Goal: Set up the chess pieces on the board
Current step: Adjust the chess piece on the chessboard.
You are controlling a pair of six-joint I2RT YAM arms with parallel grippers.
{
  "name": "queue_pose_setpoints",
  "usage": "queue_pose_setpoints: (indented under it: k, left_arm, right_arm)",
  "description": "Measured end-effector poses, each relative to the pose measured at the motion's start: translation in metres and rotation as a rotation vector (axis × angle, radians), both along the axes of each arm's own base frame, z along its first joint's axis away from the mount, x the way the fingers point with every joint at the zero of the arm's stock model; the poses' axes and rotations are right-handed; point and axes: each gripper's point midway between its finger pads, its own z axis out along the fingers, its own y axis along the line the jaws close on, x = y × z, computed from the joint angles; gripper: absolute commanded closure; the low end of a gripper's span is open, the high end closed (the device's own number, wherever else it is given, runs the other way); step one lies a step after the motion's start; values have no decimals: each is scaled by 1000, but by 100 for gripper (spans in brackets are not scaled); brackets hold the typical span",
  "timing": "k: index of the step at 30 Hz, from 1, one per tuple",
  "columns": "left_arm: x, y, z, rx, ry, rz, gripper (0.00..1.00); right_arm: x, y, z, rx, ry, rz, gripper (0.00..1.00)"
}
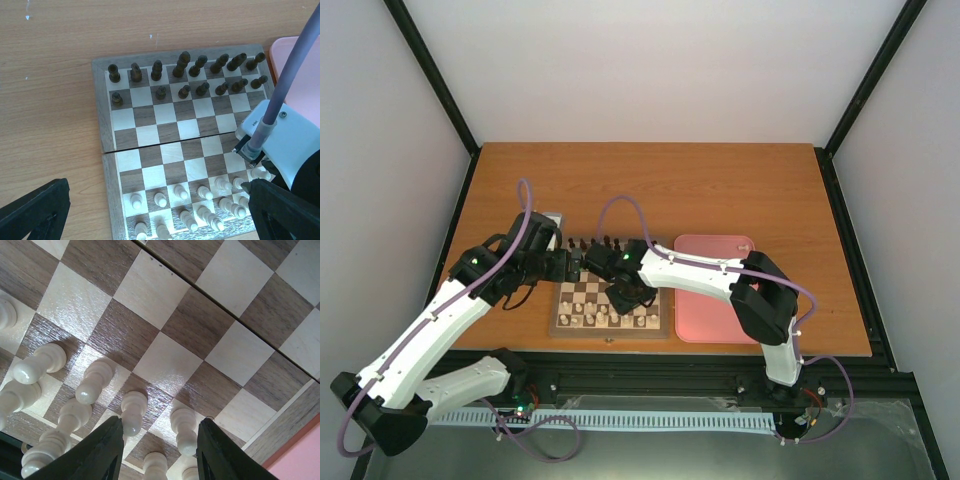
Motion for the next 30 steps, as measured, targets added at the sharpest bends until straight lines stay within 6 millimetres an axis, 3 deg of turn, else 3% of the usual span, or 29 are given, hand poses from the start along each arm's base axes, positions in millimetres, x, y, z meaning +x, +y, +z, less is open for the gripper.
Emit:
queue_pose_setpoints:
  k: [19, 30]
  left_arm:
    - [0, 0, 0, 0, 0, 0, 0]
    - [1, -1, -1, 2, 3, 0, 0]
  right_arm:
    - [2, -1, 2, 1, -12, -4, 57]
    - [9, 0, 24, 41, -69, -20, 52]
